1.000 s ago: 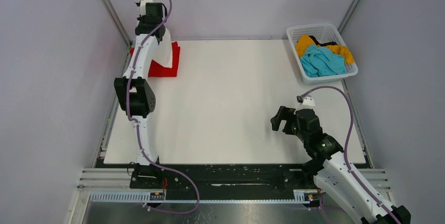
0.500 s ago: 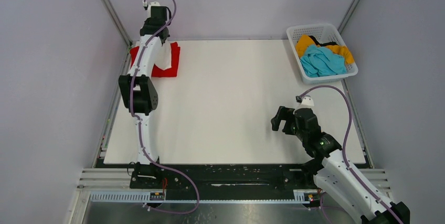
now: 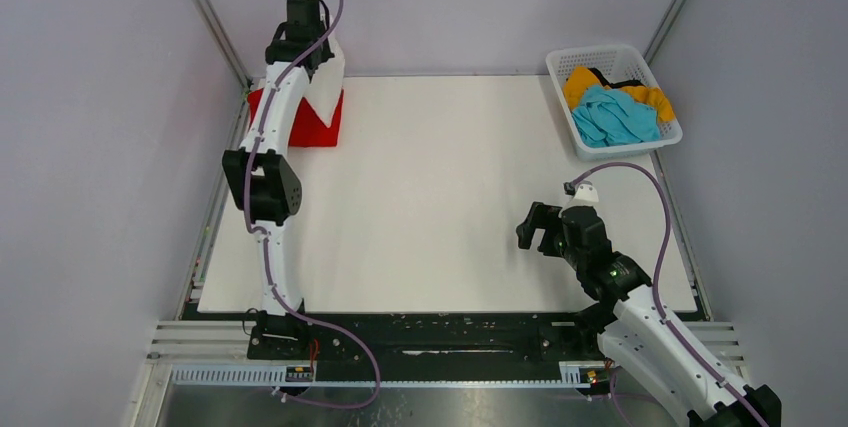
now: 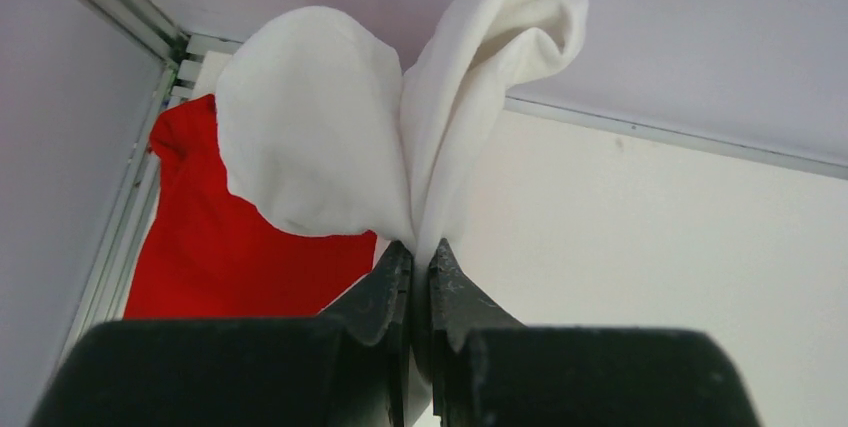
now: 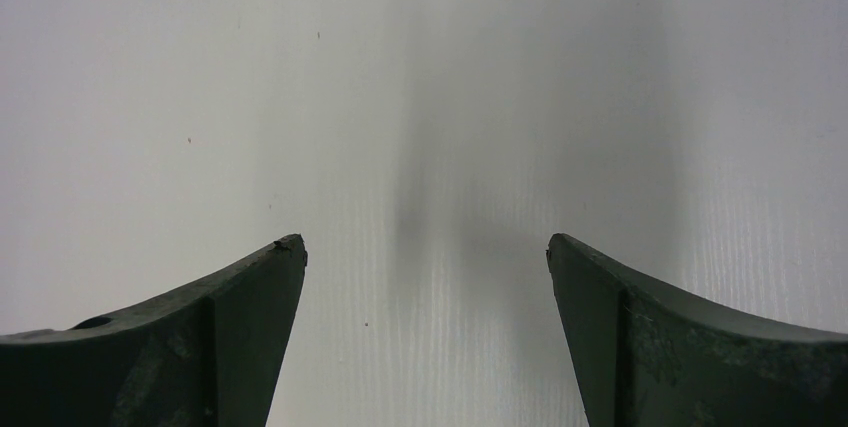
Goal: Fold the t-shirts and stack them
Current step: Put the neatly folded tshirt into the corner of the board with the left arm
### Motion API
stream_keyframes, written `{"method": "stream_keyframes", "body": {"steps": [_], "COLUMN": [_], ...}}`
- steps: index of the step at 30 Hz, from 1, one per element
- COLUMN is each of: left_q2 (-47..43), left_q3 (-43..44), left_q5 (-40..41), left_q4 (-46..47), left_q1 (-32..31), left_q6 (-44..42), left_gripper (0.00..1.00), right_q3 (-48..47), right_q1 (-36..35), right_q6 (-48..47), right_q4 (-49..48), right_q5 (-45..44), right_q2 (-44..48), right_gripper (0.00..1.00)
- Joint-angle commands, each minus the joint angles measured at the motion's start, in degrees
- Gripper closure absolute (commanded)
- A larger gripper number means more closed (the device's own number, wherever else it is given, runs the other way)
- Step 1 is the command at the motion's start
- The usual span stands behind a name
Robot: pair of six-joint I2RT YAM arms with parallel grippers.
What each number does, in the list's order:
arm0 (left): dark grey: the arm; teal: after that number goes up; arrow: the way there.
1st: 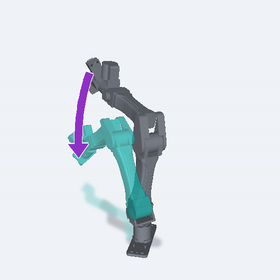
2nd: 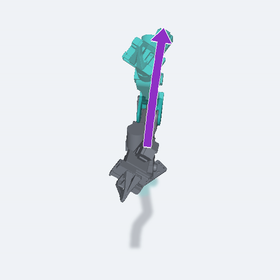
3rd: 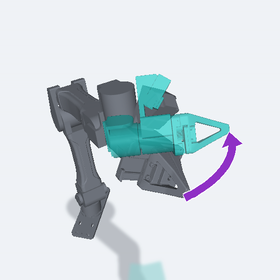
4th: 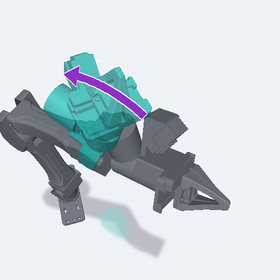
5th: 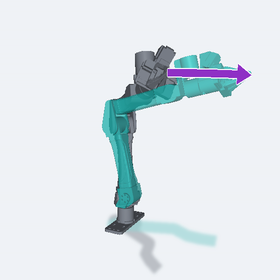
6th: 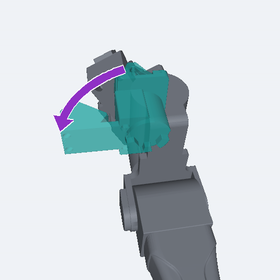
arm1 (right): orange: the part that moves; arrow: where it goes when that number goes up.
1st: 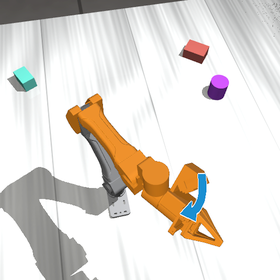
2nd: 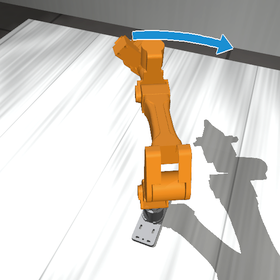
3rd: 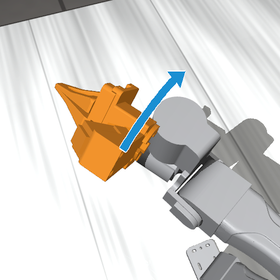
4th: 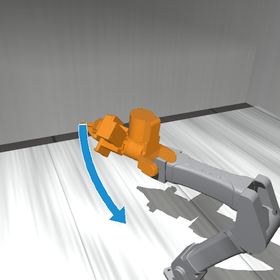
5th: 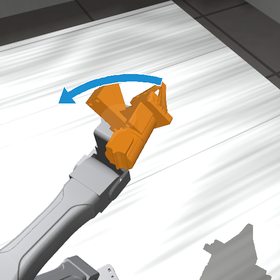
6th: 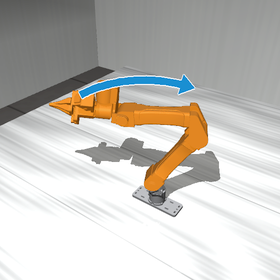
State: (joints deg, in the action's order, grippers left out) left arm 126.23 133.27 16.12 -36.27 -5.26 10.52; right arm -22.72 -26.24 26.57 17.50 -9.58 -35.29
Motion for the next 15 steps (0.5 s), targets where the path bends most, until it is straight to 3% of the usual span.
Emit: {"method": "stream_keyframes", "body": {"steps": [1, 11, 15], "left_q2": [-3.78, -0.84, -0.03], "left_q3": [3.09, 4.52, 4.31], "left_q5": [-3.72, -0.19, -3.63], "left_q4": [3.75, 2.99, 3.17], "left_q1": [-0.47, 0.22, 2.17], "left_q6": [-1.68, 0.07, 3.29], "left_gripper": [1.00, 1.00, 1.00], "right_q3": [-0.65, -0.68, -0.80], "right_q1": [0.13, 0.13, 0.13], "right_q6": [-0.64, -0.57, -0.56], "right_q4": [-1.39, -1.66, -1.80], "right_q5": [-1.38, -1.58, -1.69], "right_q2": [0.28, -0.70, -1.07], "right_gripper": [0.01, 0.01, 0.01]}}
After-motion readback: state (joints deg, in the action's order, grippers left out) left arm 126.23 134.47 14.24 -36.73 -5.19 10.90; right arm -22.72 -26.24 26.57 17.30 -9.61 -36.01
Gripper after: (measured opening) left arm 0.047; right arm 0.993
